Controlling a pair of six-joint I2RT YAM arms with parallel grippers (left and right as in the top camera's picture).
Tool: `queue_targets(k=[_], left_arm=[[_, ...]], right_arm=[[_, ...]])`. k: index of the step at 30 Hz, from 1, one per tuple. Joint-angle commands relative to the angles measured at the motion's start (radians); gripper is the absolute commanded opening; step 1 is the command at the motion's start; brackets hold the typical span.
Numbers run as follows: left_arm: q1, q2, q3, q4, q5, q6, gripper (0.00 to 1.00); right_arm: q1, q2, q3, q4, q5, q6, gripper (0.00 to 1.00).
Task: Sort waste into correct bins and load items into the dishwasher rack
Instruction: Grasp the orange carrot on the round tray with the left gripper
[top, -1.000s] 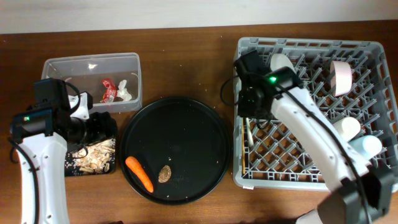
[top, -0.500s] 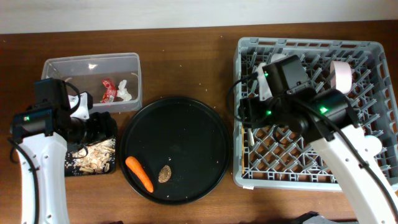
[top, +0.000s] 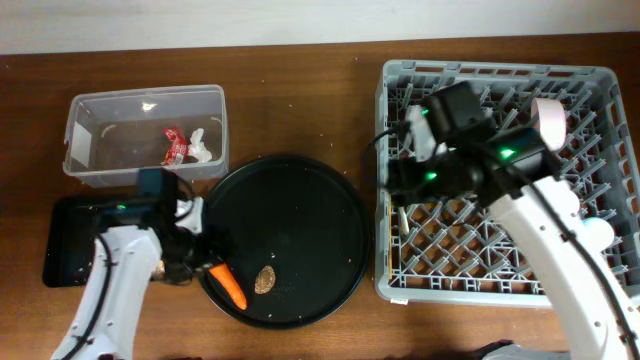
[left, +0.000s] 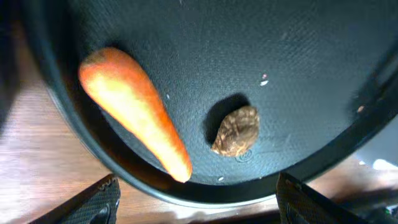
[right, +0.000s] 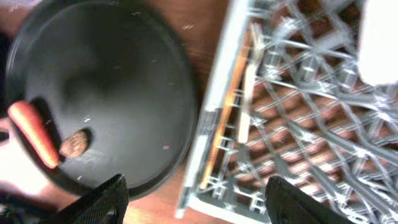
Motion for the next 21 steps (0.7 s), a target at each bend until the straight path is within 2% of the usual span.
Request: queue_targets(k=[1,4,12,21], left_arm=[[-0.050,0.002,-0.069,0.062,0.013,-0.094,0.80],[-0.079,0.002,-0.110,0.130,0.009,-0.106,0.80],[-0.097,0.002,-0.161,0.175,-0.119,-0.283,0.79],[-0.097,0.004,-0.213,0.301,-0.135,-0.288,0.79]], right_arm=[[-0.126,-0.007,0.013,-0.036,0.024,-0.024,0.77],[-0.201,-0.007,0.013,-0.071,0.025,-0.060,0.77],[-0.282,-0.006,0.013,-0.101,0.032,-0.103,0.77],[-0.282,-0.006,0.013,-0.106,0.032,-0.113,0.77]])
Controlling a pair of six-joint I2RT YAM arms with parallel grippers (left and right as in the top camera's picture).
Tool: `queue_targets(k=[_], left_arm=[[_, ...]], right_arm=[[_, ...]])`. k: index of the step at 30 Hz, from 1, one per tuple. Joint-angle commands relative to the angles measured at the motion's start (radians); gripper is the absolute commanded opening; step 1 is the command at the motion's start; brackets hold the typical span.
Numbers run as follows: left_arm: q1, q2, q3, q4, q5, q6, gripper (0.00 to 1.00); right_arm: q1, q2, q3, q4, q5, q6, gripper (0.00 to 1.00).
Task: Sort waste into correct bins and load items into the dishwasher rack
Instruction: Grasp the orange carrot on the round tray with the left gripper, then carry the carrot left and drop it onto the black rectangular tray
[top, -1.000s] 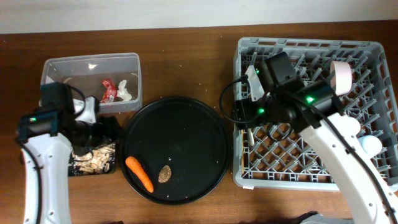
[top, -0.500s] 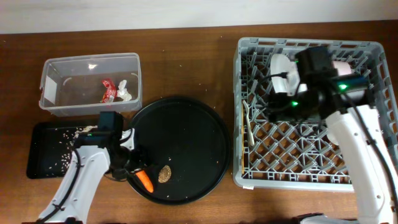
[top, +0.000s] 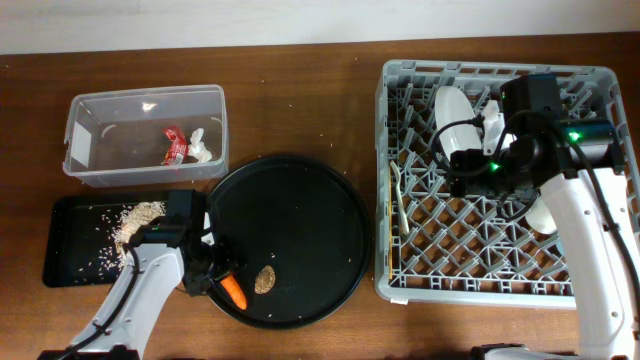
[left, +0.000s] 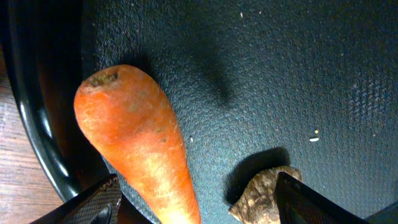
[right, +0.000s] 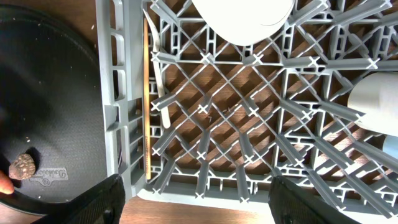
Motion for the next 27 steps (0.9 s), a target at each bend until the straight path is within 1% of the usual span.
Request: queue_targets(k=[1,3,8,13,15,16,17,18,21,22,24,25,27], left_arm=[[-0.004,0.003,-0.011,0.007,-0.021,-0.016,0.74],[-0.004,0.003,-0.014,0.006,-0.026,-0.016,0.72],[-0.004,0.003,-0.069,0.052,-0.043,-0.017,0.72],[-0.004,0.003,-0.085,0.070,-0.063,-0.016,0.72],[-0.004,0.003,-0.085,0.074,-0.063,-0.016,0.64],[-0.004,0.003,-0.085,0.075,-0.062,-0.016,0.58],[-0.004,0.003,-0.085,0.077,-0.062,-0.016,0.49],[-0.004,0.003,-0.085,0.077,-0.063,-0.016,0.45],[-0.004,0.003,-0.085,0.078,-0.063,-0.016,0.39],[-0.004,0.003,-0.085,0.082,-0.062,-0.016,0.32],[-0.004,0.003,-0.085,0.091,-0.062,-0.016,0.25],[-0.004,0.003,-0.083,0.094,-0.062,-0.016,0.23],[-0.003,0.003,-0.069,0.096,-0.062,-0.016,0.23]], right_arm=[[-0.007,-0.006,0.013,-0.007,0.010,-0.012,0.77],[-0.008,-0.006,0.013,-0.008,0.010,-0.012,0.77],[-0.007,-0.006,0.013,-0.009,0.010,-0.012,0.77],[-0.007,-0.006,0.013,-0.014,0.010,-0.011,0.77],[-0.008,-0.006,0.013,-0.017,0.010,-0.011,0.77],[-0.007,-0.006,0.013,-0.019,0.010,-0.011,0.77],[-0.007,-0.006,0.013,-0.019,0.010,-0.011,0.77],[-0.008,-0.006,0.013,-0.019,0.010,-0.011,0.77],[-0.007,-0.006,0.013,-0.019,0.010,-0.011,0.77],[-0.007,-0.006,0.013,-0.019,0.010,-0.011,0.77],[-0.007,-0.006,0.013,-0.019,0.010,-0.011,0.77],[-0.007,-0.006,0.013,-0.020,0.010,-0.011,0.77],[-0.008,-0.006,0.013,-0.023,0.010,-0.011,0.77]])
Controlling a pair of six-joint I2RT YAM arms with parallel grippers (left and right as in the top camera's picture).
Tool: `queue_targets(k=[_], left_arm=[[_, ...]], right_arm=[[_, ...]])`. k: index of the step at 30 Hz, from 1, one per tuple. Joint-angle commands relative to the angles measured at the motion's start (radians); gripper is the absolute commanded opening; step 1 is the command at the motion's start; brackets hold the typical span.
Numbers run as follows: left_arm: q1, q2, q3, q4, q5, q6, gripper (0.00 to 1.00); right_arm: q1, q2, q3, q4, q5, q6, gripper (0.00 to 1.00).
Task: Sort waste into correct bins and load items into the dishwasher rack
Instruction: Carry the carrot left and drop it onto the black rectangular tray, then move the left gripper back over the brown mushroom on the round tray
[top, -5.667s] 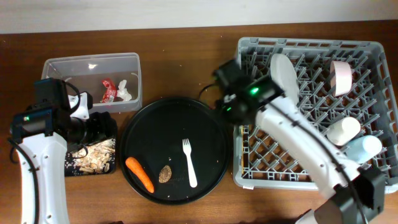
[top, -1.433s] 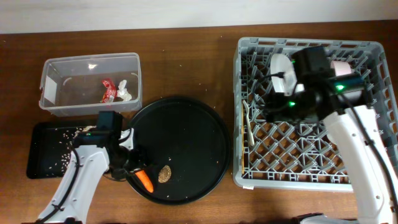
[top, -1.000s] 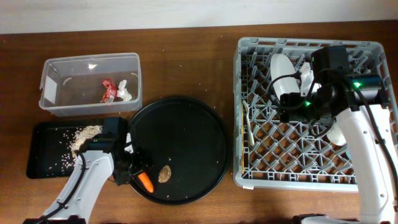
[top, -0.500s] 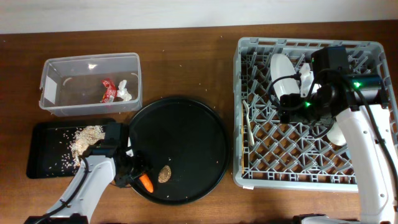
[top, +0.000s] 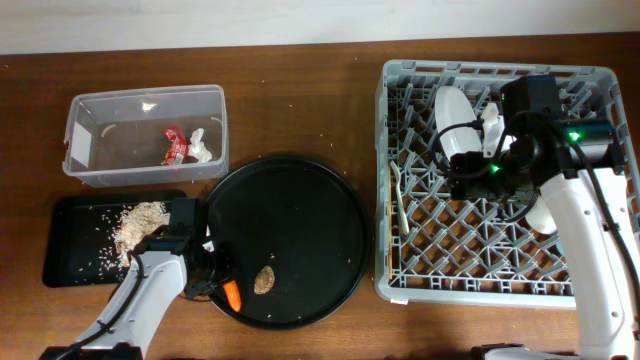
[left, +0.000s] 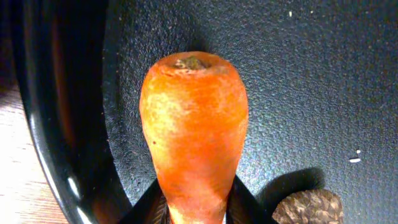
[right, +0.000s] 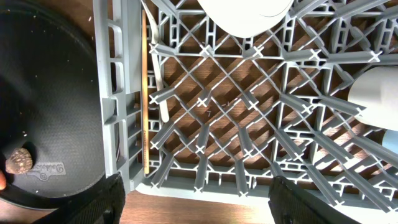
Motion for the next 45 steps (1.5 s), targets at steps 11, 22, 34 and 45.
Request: queue_targets(k=[11,22,34,45], left_arm=[[0.039,0.002,0.334,-0.128,-0.023,0.051,0.07],[0.486,0.003,0.395,-0.134,-0.182,0.069,0.01],[0.625,0.161,0.392,0.014,-0.281,0.064,0.01],[0.625,0.343,0.392,0.069,-0.296,0.064,0.15]], right_arm=[[-0.007,-0.006,0.013,-0.009,0.034,-0.003,0.77],[-0.007,-0.006,0.012,-0.016,0.040,-0.003,0.77],[-0.007,-0.006,0.012,-0.038,0.040,-0.003,0.77],[-0.007,-0.006,0.011,-0.045,0.040,-0.003,0.77]])
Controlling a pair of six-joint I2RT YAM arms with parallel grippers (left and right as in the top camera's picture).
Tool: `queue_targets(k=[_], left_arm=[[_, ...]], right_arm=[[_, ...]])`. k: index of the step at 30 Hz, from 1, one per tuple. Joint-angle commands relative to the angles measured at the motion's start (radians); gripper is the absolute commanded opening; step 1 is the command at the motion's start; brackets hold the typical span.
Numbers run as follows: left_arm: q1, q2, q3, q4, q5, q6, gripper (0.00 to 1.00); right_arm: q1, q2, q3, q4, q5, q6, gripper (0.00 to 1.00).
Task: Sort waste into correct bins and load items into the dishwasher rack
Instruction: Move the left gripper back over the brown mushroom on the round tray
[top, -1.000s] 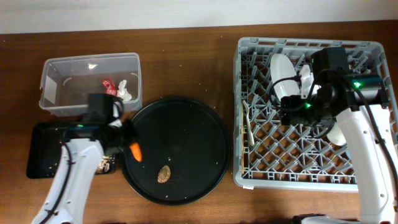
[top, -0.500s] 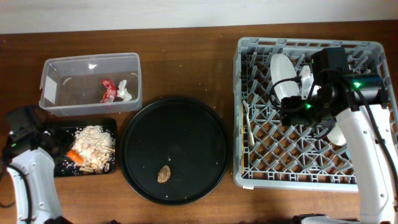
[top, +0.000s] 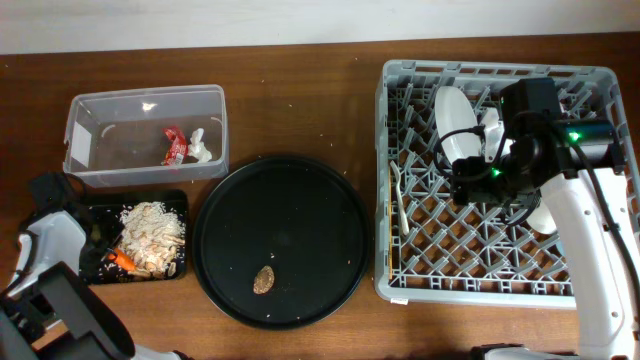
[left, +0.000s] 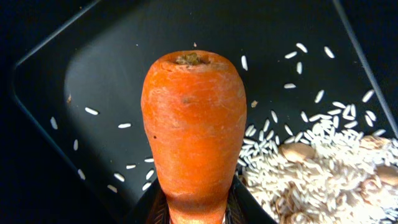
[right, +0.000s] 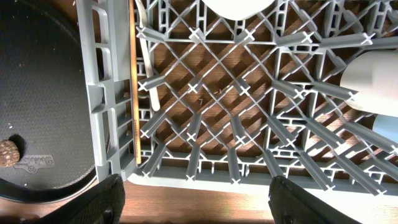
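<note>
An orange carrot (left: 194, 130) fills the left wrist view, with my left gripper (left: 194, 210) shut on its thin end. It hangs over the black rectangular tray (left: 93, 56), which holds scattered rice (left: 323, 168). From overhead the carrot (top: 121, 260) shows at the rice pile's left edge. A brown pit (top: 265, 279) lies alone on the round black tray (top: 300, 200). My right gripper (right: 199, 208) stands open above the grey dish rack (top: 392, 280), holding nothing.
A clear bin (top: 215, 100) with a red wrapper (top: 176, 144) stands behind the black tray. The rack holds a white bowl (top: 455, 120), a white cup (right: 373, 84), a chopstick (right: 132, 93) and a white spoon (right: 148, 68) along its left side.
My left gripper has gone from the round tray's left rim to over the black rectangular tray, still shut on the carrot. The right gripper has shifted only slightly over the rack.
My left gripper was open beside the carrot on the round tray while the right arm was over the rack's left side. Then the left stood open around the carrot and the right over mid-rack. Then the left was shut on the carrot, and now holds it over the rice tray.
</note>
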Motion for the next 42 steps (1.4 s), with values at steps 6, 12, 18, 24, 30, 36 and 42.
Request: queue_targets(k=[6,12,18,24,30,36,42], left_arm=[[0.005,0.015,0.010,0.003,-0.021,0.012,0.45],[0.003,-0.008,0.060,-0.066,0.008,0.012,0.64],[-0.100,-0.142,0.141,-0.144,0.208,0.055,0.64],[-0.398,-0.194,0.140,-0.235,0.249,0.126,0.65],[-0.727,-0.180,0.061,-0.312,0.249,0.156,0.73],[-0.911,-0.179,-0.100,-0.281,0.251,0.129,0.75],[-0.962,-0.179,-0.180,-0.267,0.261,0.087,0.74]], right_arm=[[-0.007,-0.005,0.011,-0.002,0.013,0.000,0.77],[-0.007,-0.005,0.011,-0.003,0.013,0.000,0.78],[-0.007,-0.005,0.011,-0.002,0.013,0.000,0.77],[-0.007,-0.005,0.011,0.002,0.013,0.000,0.77],[-0.007,-0.005,0.009,0.002,0.013,0.000,0.78],[-0.007,-0.005,0.008,0.002,0.013,0.000,0.78],[-0.007,-0.005,0.009,0.001,0.013,0.000,0.78]])
